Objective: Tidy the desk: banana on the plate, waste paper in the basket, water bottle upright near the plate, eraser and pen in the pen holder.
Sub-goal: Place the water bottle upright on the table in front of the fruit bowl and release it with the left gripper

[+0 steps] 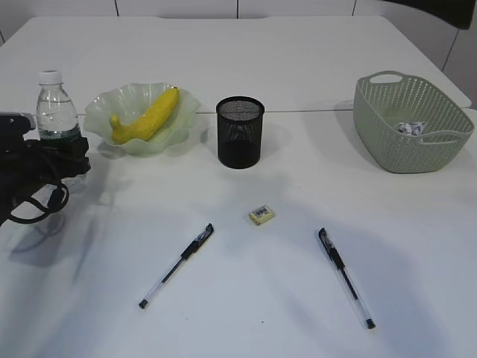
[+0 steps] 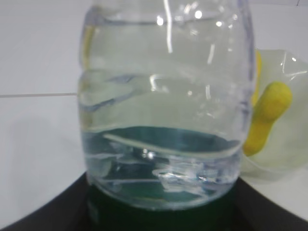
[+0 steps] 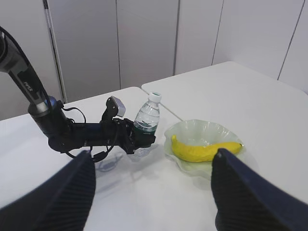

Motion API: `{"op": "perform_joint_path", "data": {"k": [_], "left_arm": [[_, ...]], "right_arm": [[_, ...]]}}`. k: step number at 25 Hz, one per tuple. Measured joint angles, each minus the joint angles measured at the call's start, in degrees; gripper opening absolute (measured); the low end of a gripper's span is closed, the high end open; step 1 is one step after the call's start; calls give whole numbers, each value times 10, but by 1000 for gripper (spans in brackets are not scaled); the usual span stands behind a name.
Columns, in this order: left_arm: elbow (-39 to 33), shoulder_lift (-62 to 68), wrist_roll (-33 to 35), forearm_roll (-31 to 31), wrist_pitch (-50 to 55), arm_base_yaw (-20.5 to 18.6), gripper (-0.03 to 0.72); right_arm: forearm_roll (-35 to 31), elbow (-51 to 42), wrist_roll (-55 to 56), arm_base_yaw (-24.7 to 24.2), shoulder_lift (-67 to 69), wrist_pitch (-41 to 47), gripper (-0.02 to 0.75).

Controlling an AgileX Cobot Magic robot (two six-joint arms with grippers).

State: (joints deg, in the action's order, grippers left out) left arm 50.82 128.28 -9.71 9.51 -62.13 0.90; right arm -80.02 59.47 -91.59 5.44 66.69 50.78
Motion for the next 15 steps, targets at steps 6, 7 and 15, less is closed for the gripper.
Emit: {"op": "perform_joint_path", "data": {"k": [6, 7, 15], "left_arm": [[3, 12, -14, 28, -18, 0, 382], [3, 12, -16, 32, -18, 0, 382], [-25, 12, -18, 34, -49, 0, 383]], "right_arm": [[0, 0, 2, 0, 0, 0, 554], [0, 0, 3, 0, 0, 0, 554], [0, 0, 3, 0, 0, -1, 554]]}}
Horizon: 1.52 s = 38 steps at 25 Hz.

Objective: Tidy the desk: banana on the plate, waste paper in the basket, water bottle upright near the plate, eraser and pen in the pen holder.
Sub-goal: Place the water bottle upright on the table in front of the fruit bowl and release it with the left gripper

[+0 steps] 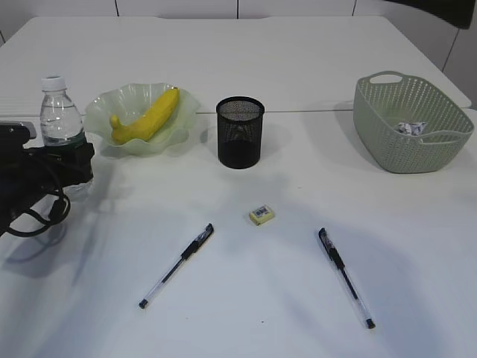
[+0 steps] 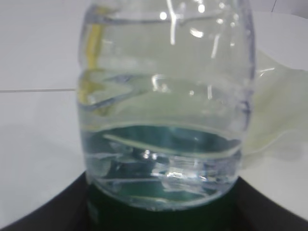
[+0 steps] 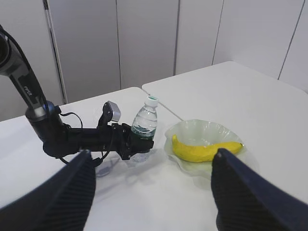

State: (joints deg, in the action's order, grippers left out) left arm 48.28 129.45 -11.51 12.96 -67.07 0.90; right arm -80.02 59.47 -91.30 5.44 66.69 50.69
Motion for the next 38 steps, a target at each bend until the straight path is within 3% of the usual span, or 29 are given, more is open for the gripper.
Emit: {"op": "perform_joint_path", "data": {"k": [8, 17, 30, 38], "left_arm": [[-9, 3, 0, 0, -14, 0, 431], [-20, 42, 0, 2, -11, 0, 544], [-26, 17, 0, 15, 7, 0, 584], [-81, -59, 0, 15, 9, 0, 593]], "right_arm": [[0, 0, 1, 0, 0, 0, 554], [0, 0, 2, 0, 0, 0, 554], [0, 0, 2, 0, 0, 0, 554], [0, 0, 2, 0, 0, 0, 554]]}}
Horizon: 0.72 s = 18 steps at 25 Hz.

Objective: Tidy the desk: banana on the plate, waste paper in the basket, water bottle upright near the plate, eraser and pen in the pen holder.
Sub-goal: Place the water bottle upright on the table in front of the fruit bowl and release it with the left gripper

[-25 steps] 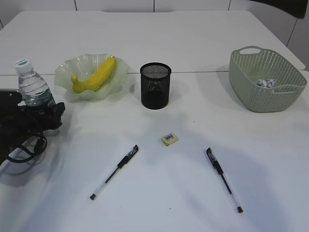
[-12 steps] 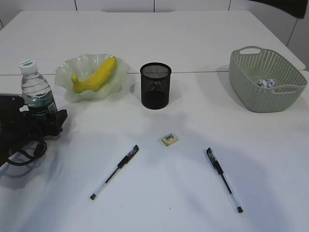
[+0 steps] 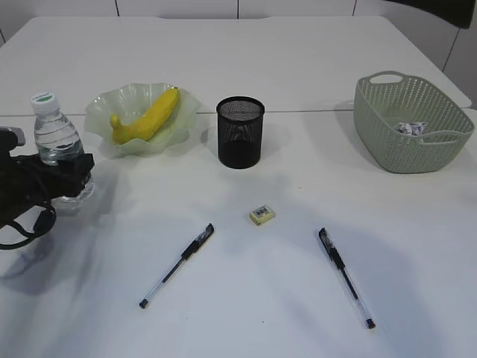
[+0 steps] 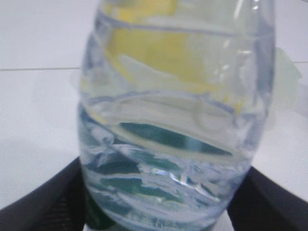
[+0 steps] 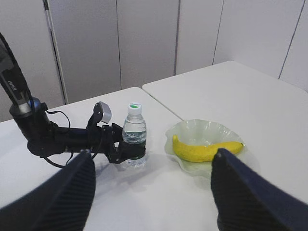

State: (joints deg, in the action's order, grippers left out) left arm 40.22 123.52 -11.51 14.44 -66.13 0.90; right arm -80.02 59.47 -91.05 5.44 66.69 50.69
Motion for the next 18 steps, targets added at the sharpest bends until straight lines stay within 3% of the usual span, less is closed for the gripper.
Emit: {"op": "perform_joint_path", "data": {"k": [18], "left_arm": [[-129, -255, 0, 0, 5, 0, 592]], "right_arm": [[0, 0, 1, 0, 0, 0, 554]]}}
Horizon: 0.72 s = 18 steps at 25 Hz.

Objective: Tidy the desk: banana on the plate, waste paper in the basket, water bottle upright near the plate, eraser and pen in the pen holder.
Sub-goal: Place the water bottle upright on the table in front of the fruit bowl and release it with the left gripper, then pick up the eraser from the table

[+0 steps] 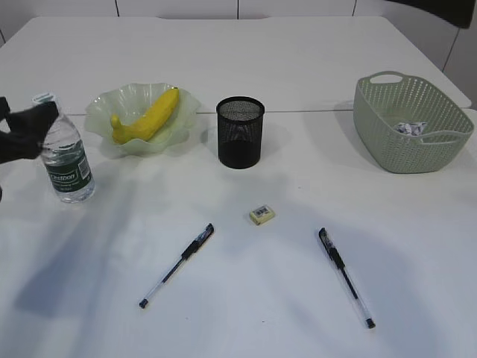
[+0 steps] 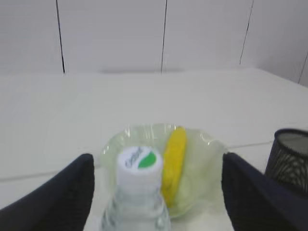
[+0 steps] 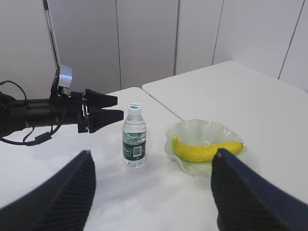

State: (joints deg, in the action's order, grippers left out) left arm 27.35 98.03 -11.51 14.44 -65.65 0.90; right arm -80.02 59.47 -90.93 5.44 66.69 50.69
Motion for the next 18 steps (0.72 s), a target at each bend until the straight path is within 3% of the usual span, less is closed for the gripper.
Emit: {"op": "perform_joint_path", "data": {"k": [8, 12, 18], "left_arm": [[-3, -185, 0, 11, 29, 0, 592], [-5, -284, 0, 32, 138, 0, 592], [6, -439, -53, 36, 403, 0, 591]], "right_arm": [[-11, 0, 0, 0, 0, 0, 554], [-12, 0, 0, 0, 0, -7, 554], [-14, 0, 11, 0, 0, -34, 554]]}}
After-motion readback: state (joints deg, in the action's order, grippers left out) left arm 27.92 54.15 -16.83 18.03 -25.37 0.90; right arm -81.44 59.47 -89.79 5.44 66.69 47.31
